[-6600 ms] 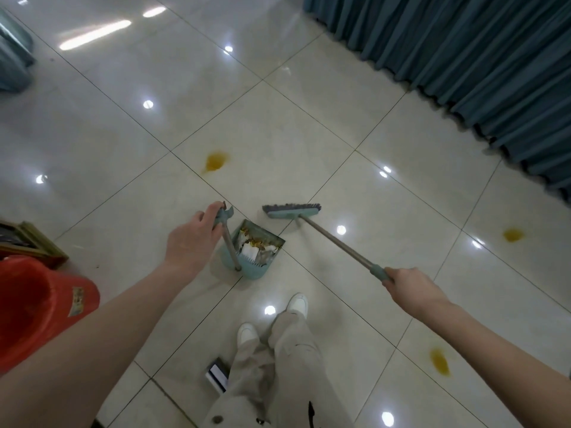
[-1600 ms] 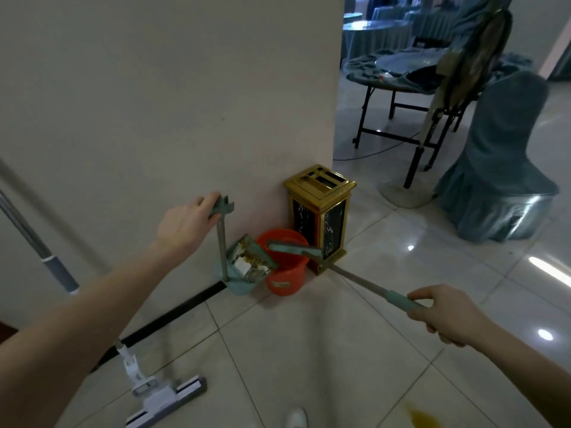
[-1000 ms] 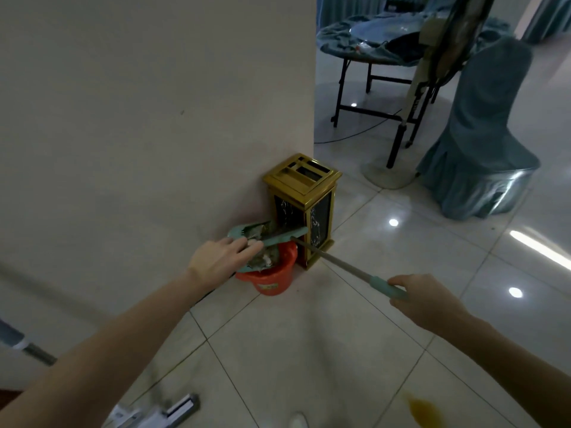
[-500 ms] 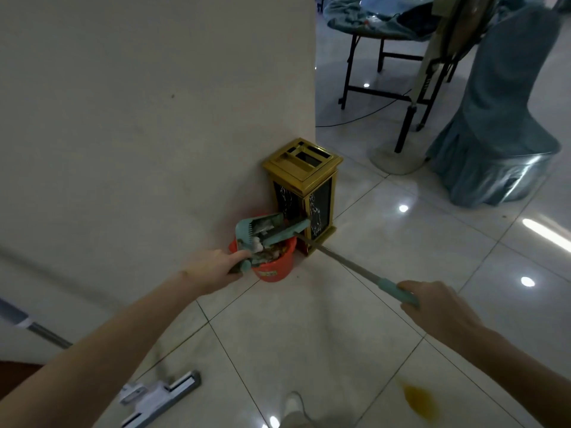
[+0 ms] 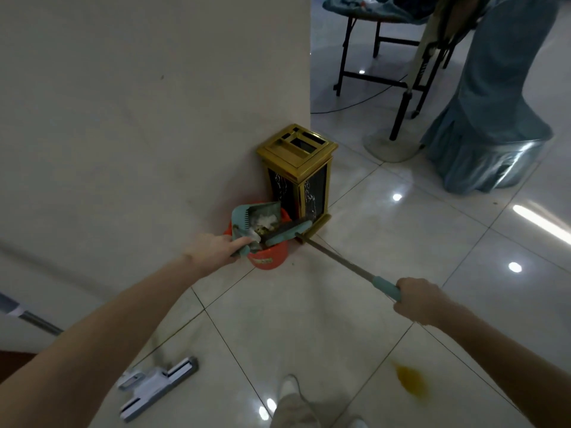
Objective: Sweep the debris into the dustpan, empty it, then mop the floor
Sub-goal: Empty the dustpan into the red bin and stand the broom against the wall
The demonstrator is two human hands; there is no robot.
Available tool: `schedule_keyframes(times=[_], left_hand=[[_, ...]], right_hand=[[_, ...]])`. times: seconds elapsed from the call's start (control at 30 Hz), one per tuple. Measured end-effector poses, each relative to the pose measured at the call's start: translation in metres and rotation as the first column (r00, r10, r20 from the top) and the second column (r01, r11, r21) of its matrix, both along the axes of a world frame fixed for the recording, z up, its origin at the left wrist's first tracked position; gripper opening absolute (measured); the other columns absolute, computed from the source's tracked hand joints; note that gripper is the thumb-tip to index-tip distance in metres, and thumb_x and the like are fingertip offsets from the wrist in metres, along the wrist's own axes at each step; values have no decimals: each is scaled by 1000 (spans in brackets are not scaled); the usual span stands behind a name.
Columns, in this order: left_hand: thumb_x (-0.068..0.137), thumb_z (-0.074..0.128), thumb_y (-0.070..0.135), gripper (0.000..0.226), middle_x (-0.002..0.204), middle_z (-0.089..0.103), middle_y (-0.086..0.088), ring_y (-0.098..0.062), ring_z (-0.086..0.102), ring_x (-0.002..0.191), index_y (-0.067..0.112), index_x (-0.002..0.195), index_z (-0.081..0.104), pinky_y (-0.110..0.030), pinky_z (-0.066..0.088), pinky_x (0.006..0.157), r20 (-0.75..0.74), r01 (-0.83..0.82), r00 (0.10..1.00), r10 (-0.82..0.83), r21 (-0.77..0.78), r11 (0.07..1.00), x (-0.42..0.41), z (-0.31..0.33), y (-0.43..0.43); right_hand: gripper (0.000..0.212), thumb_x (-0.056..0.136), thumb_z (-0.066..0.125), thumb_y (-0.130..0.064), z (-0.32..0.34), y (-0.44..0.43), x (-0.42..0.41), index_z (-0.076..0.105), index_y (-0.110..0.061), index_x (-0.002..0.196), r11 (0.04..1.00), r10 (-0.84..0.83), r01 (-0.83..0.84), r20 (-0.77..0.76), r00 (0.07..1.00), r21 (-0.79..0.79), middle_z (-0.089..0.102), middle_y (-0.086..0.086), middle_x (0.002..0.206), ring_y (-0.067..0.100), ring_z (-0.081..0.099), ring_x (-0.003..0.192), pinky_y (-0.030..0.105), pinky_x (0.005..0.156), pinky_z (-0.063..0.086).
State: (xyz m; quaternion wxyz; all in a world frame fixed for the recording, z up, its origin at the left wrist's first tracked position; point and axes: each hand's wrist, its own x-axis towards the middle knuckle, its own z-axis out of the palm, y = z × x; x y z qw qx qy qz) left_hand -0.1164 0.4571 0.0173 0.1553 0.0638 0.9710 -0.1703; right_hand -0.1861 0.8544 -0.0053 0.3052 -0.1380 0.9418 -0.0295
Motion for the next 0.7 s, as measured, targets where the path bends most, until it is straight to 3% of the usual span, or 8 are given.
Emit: schedule_keyframes(times=[0.07,0.2,0.3,0.4,0.7], left_hand=[[100,32,43,51,114,56,-4,-25,63,91,37,148,14,-33,48,69,-10,28,1000,-28,-18,999,1,3,-5],[101,31,39,51,108,56,-5,-26,64,86,35,148,12,-36,53,69,7,132,991,-131,-90,987,8,7,-15],[102,30,37,54,108,55,-7,-27,63,85,38,146,-1,-37,52,69,9,192,981,-192,-109,975,12,11,-16],[102,30,34,55,104,53,-7,-27,63,82,38,132,-17,-37,52,68,28,215,977,-213,-108,971,15,16,-11],[101,27,43,51,108,55,-5,-25,63,85,32,143,0,-36,53,73,42,229,973,-225,-219,948,15,41,-2]], right_hand=[[14,90,53,-18,-2,-3,-1,52,-11,102,1000,-8,9,73,997,-5,57,3,85,13,58,58,20,50,48],[8,90,55,-22,6,7,1,56,-16,96,1000,16,-17,-115,993,-15,59,-2,82,13,61,69,28,71,57],[10,94,54,-21,20,25,14,60,-17,101,999,24,-30,-221,975,-24,57,-5,73,8,57,59,23,62,54],[12,96,53,-22,31,36,21,60,-19,105,998,27,-38,-241,970,-43,57,-6,72,6,55,57,19,58,50],[8,91,53,-25,46,31,19,59,-21,96,996,61,-79,-279,958,-52,55,-6,72,8,55,61,21,55,44]])
